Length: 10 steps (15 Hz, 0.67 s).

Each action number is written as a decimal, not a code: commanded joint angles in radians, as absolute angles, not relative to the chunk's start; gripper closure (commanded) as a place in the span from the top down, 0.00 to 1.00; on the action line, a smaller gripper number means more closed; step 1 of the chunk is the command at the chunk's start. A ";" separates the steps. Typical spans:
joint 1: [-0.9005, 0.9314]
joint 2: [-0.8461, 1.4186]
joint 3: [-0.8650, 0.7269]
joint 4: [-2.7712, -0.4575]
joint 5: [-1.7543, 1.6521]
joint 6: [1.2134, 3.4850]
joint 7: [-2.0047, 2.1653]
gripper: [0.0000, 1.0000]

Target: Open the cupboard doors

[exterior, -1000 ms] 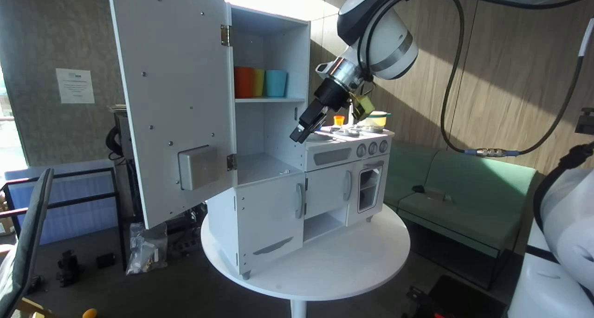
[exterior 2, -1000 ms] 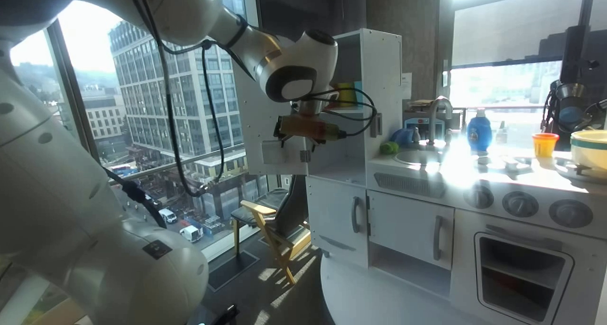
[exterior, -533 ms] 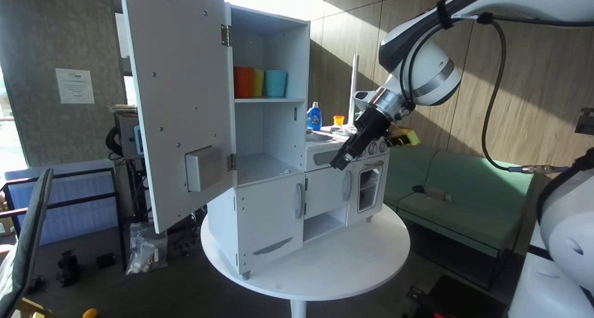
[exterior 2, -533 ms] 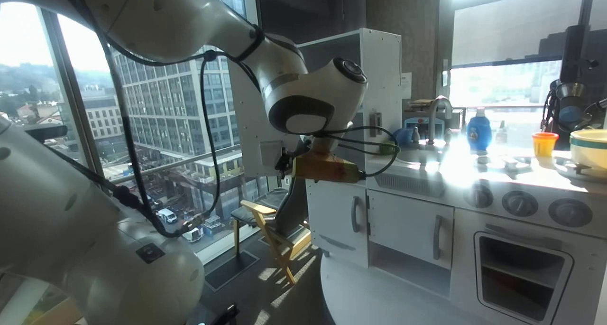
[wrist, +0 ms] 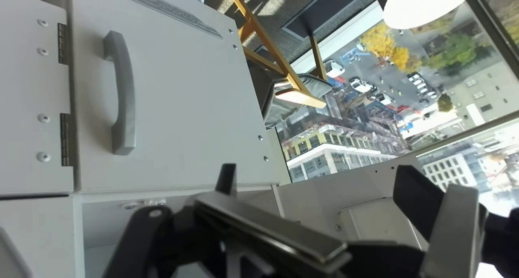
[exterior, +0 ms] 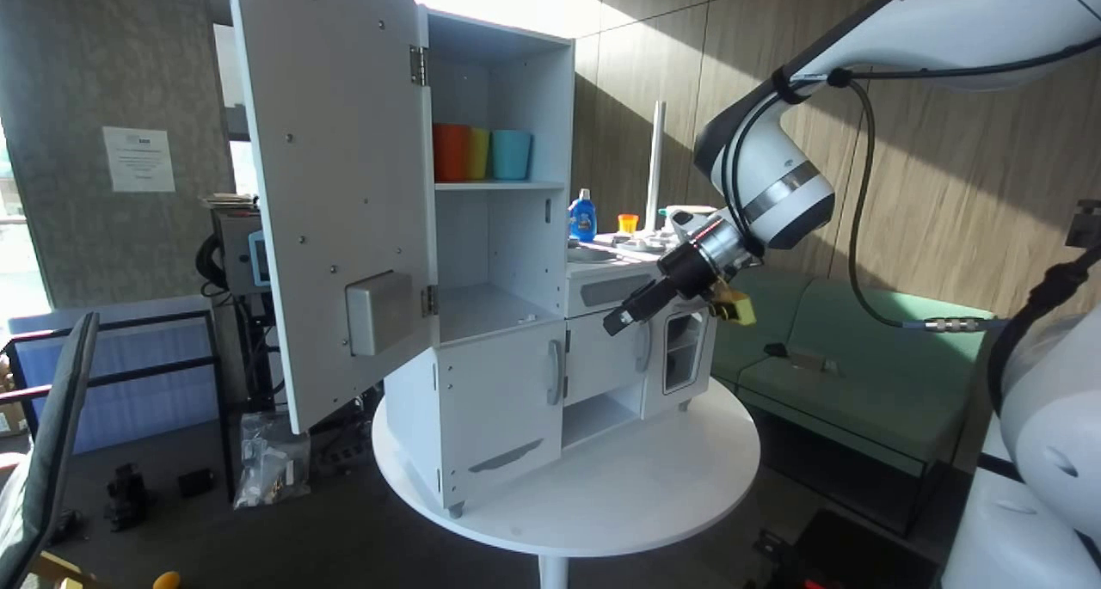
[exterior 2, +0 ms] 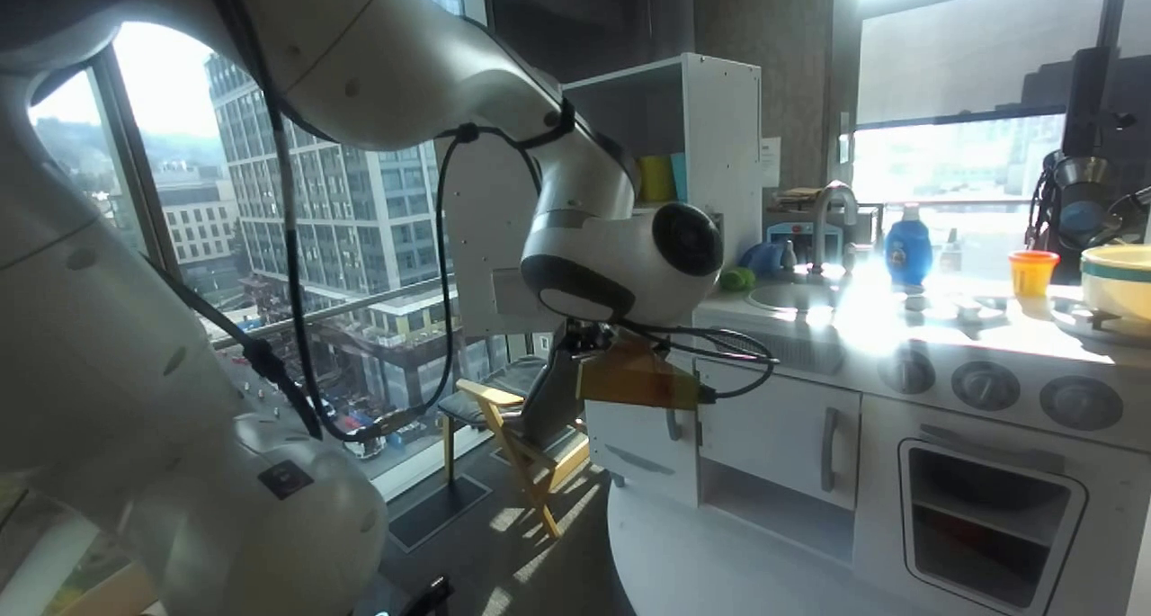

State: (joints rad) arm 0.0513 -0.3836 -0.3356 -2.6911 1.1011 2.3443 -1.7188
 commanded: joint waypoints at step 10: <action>-0.051 -0.021 -0.190 -2.520 1.388 2.298 -2.114 1.00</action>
